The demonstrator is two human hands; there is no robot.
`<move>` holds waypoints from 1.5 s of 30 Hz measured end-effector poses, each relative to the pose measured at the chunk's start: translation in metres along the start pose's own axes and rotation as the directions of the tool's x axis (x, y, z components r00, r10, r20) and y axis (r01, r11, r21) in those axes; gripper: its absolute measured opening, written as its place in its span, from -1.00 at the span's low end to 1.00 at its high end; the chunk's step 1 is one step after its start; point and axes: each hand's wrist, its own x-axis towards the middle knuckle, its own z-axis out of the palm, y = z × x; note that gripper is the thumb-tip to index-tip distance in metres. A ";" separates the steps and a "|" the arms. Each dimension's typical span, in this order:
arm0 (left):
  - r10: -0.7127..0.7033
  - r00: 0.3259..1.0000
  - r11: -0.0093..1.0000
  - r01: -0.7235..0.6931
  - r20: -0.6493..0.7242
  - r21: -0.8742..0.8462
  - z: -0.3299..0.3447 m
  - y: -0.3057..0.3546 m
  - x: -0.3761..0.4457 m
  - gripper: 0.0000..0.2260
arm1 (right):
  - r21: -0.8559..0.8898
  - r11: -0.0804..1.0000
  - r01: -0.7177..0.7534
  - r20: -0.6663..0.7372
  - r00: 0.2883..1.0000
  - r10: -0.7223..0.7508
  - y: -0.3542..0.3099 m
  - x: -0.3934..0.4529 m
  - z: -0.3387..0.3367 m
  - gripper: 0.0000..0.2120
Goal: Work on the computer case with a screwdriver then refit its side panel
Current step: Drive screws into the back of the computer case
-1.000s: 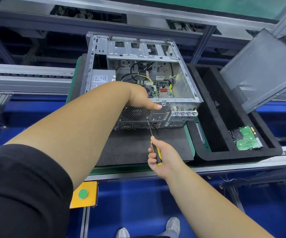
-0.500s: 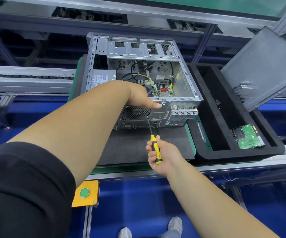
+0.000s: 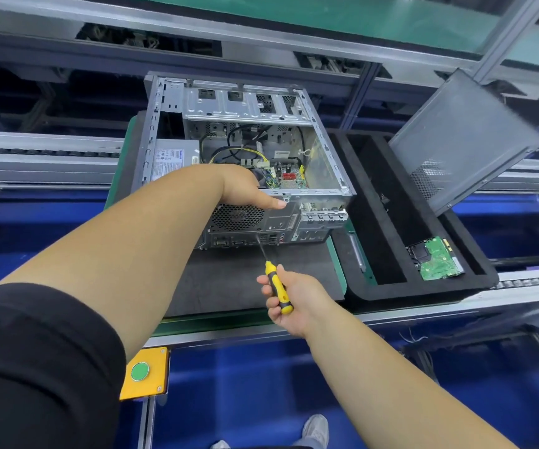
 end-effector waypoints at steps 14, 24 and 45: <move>-0.239 0.670 0.699 -0.384 -0.703 -0.604 0.023 -0.013 -0.023 -0.95 | 0.009 0.971 0.240 0.164 0.957 -0.238 -0.035 -0.043 -0.015 -0.51; -0.208 0.802 0.434 -0.437 -0.560 -0.788 0.012 0.062 -0.034 -0.59 | -0.104 0.848 0.520 0.199 0.846 -0.494 -0.091 -0.065 -0.048 -0.65; -0.296 0.772 0.812 -0.107 -0.563 -0.574 -0.014 0.208 0.081 -0.91 | 0.077 0.699 0.711 0.212 0.673 -0.709 -0.270 0.019 -0.222 -0.80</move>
